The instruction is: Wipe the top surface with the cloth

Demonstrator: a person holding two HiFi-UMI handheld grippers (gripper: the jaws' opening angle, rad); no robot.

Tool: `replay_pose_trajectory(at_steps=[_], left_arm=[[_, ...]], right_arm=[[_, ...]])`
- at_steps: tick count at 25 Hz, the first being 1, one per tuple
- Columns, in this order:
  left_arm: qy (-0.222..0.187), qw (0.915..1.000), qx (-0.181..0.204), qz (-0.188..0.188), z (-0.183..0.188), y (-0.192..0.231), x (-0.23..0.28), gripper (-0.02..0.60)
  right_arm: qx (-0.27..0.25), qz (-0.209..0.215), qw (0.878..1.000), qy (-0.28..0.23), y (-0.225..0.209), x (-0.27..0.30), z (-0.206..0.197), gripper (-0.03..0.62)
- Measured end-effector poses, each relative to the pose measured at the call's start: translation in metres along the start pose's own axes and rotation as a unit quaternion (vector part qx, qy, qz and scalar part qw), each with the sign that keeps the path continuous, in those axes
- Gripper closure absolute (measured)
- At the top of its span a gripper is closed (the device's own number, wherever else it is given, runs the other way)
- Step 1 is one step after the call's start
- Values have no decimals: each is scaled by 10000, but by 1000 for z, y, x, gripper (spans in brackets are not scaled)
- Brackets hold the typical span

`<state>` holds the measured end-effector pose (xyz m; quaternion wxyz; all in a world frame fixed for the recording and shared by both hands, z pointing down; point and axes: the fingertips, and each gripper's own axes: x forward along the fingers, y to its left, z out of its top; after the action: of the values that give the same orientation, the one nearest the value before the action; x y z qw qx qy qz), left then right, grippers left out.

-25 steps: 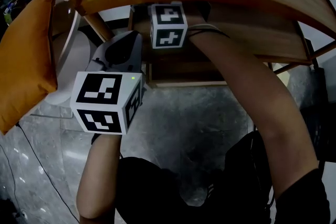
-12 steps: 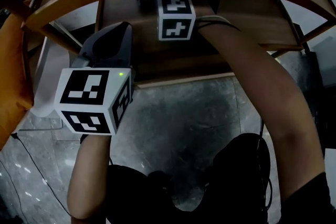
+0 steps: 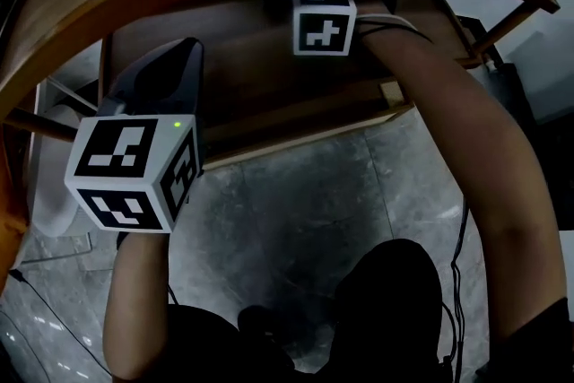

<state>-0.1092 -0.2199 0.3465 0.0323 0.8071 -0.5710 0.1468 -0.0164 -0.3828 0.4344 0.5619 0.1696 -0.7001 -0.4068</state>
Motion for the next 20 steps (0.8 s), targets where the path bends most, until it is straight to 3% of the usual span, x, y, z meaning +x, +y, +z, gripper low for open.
replay_pose_trajectory(at_steps=[12,20], left_arm=[[15,9995,45,-318,25,-48,45,571],[-6,9988,117,-469,32,-70,53,571]], right_arm=[[374,161,9931,1098,-5,-29,-147,563],[399,208,9821,1830,-7,-48,-206,563]])
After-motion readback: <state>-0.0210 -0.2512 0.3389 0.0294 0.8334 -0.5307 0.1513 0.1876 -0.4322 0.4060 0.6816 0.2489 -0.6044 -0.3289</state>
